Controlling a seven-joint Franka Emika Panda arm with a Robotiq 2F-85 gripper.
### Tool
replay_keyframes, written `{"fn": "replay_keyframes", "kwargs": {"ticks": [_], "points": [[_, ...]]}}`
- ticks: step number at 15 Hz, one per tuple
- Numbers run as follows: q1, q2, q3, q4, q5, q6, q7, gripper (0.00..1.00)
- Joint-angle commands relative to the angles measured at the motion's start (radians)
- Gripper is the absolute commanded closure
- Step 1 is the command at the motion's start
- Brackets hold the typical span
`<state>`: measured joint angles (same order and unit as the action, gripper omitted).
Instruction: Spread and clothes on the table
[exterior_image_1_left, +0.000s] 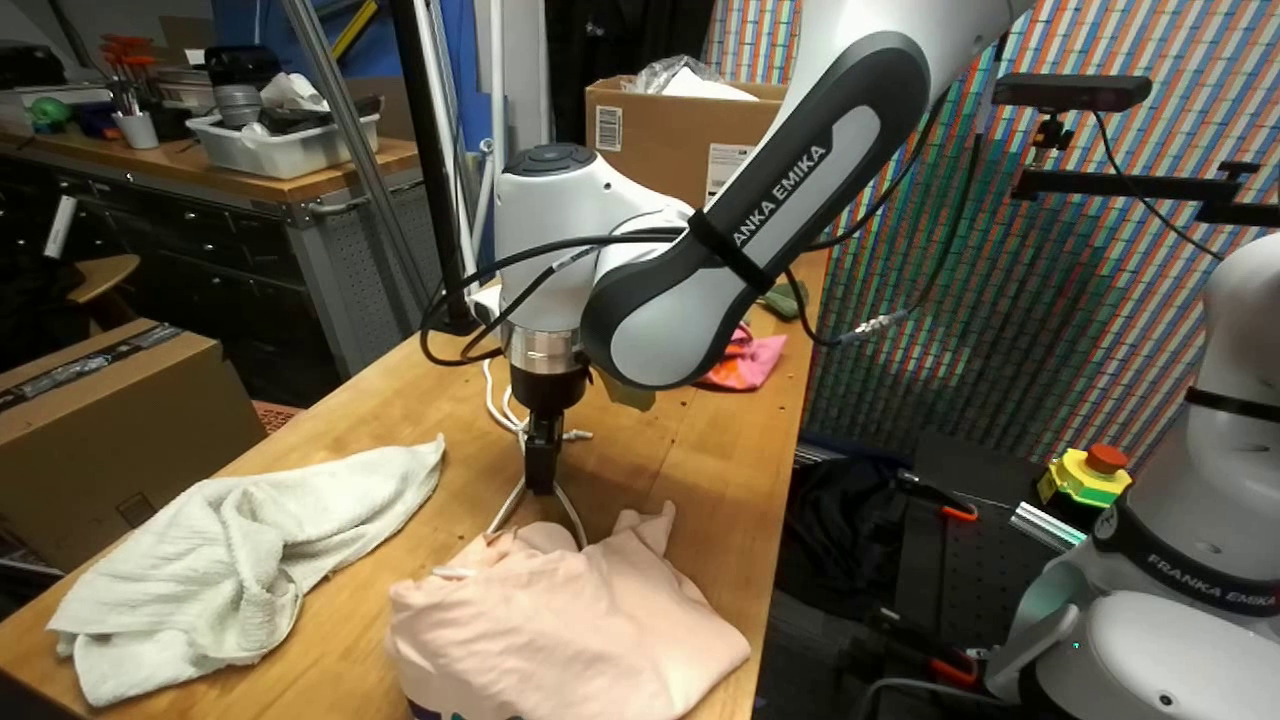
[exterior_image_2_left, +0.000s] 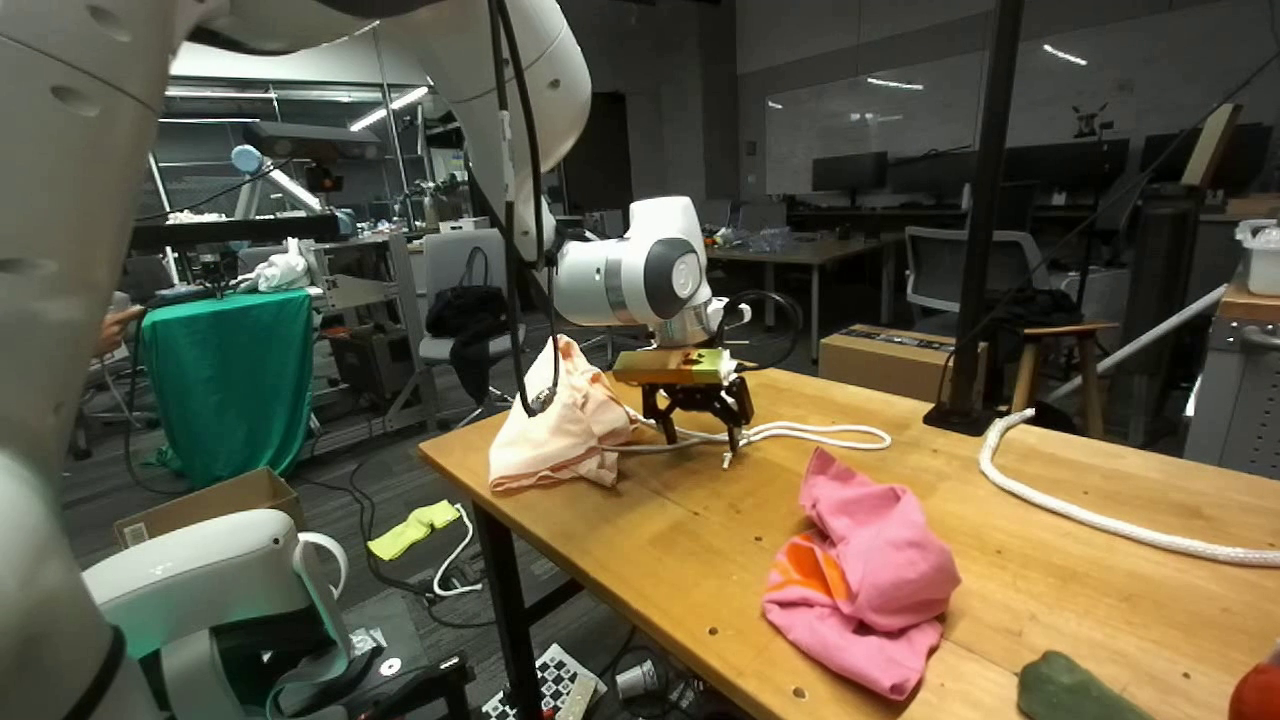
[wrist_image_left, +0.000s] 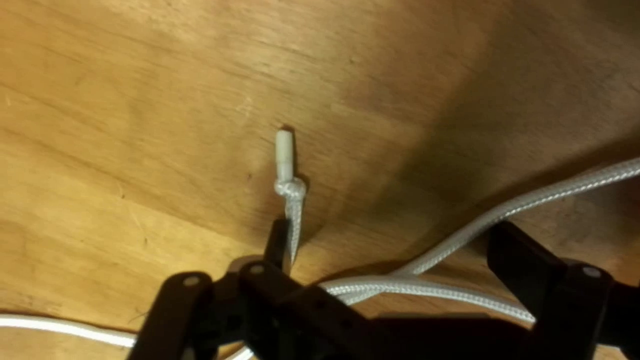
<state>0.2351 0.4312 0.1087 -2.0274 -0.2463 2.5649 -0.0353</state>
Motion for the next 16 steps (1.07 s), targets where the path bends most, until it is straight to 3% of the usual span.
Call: {"fn": "replay_keyframes", "kwargs": {"ticks": [1, 4, 5, 6, 12, 16], "points": [[0.013, 0.030, -0.021, 0.037, -0.031, 0.017, 0.023, 0.00], [0.014, 0.033, -0.027, 0.043, -0.037, 0.018, 0.028, 0.00], [0.014, 0.033, -0.028, 0.045, -0.037, 0.016, 0.028, 0.25], [0.015, 0.033, -0.030, 0.047, -0.041, 0.017, 0.029, 0.25], [0.015, 0.025, -0.039, 0.053, -0.057, 0.020, 0.041, 0.73], [0.015, 0.030, -0.069, 0.069, -0.092, 0.035, 0.058, 0.94]]}}
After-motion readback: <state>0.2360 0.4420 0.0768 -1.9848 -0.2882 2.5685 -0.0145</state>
